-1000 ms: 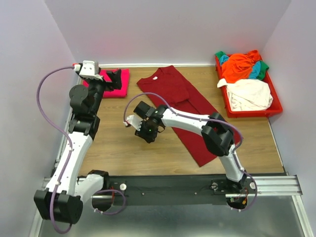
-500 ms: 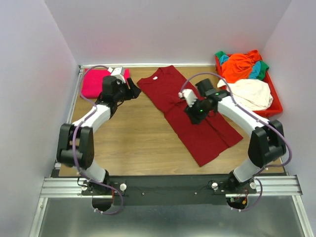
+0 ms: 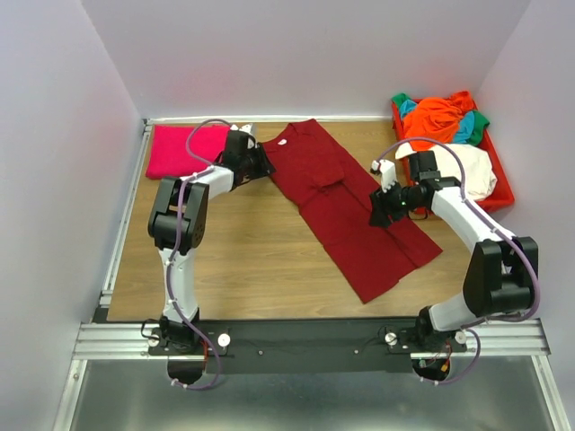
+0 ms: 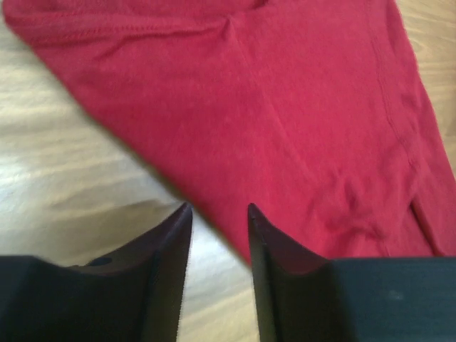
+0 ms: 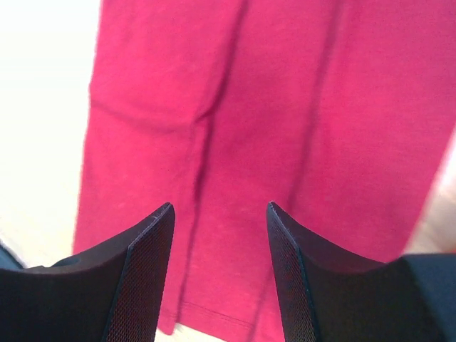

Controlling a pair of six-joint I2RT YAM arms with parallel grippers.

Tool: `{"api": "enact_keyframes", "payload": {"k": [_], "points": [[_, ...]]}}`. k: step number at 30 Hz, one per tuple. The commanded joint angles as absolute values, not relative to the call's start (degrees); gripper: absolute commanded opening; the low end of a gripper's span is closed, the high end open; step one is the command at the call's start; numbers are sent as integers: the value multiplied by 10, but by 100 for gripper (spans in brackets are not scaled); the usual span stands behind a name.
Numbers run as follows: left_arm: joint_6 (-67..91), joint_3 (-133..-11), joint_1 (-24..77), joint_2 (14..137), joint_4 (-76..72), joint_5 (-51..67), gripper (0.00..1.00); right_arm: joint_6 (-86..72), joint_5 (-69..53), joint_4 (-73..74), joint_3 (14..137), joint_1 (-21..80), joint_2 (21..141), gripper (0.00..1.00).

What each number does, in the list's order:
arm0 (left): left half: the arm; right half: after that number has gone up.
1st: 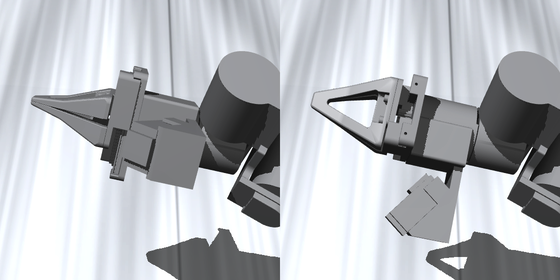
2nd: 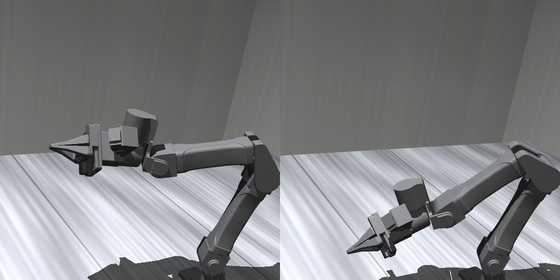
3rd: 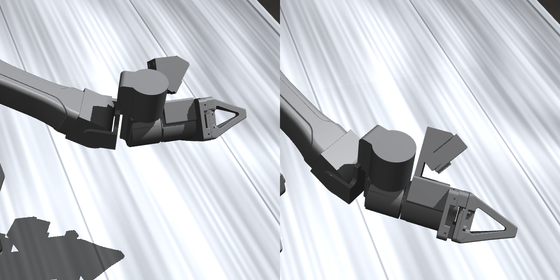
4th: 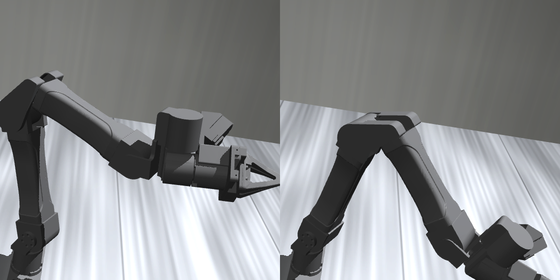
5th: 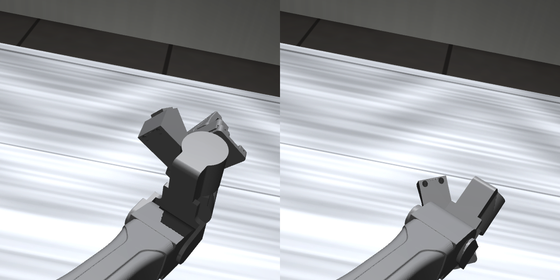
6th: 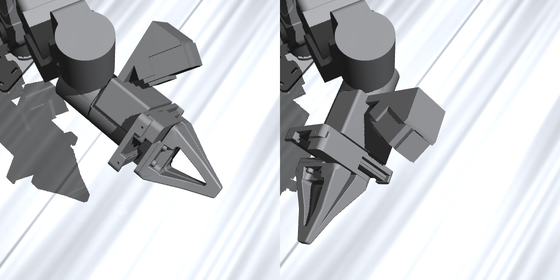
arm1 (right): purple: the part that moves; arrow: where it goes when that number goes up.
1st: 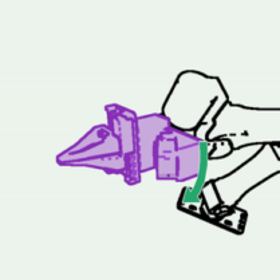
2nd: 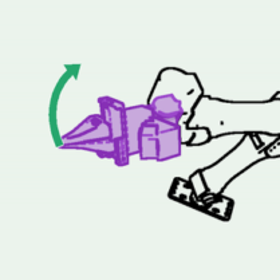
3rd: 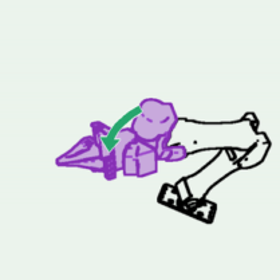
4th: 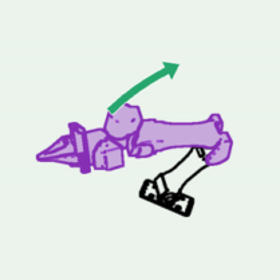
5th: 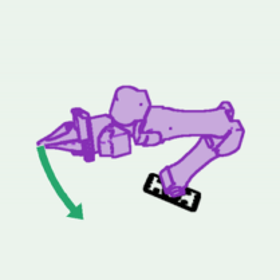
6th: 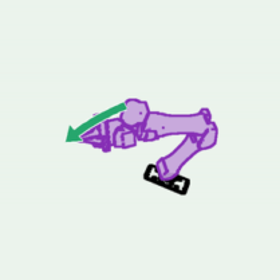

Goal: Fold and stack the t-shirts
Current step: Fold the tshirt

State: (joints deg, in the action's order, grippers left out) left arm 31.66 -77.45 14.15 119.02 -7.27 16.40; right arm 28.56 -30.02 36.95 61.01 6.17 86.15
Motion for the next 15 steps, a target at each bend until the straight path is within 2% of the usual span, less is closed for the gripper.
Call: {"api": "enact_keyframes", "payload": {"k": [1,15], "points": [[333,-830,148,1226,-8,115,34,300,-359,347,587,59,834,62],[323,-886,148,1282,69,64,33,302,-385,347,578,50,809,62]]}}
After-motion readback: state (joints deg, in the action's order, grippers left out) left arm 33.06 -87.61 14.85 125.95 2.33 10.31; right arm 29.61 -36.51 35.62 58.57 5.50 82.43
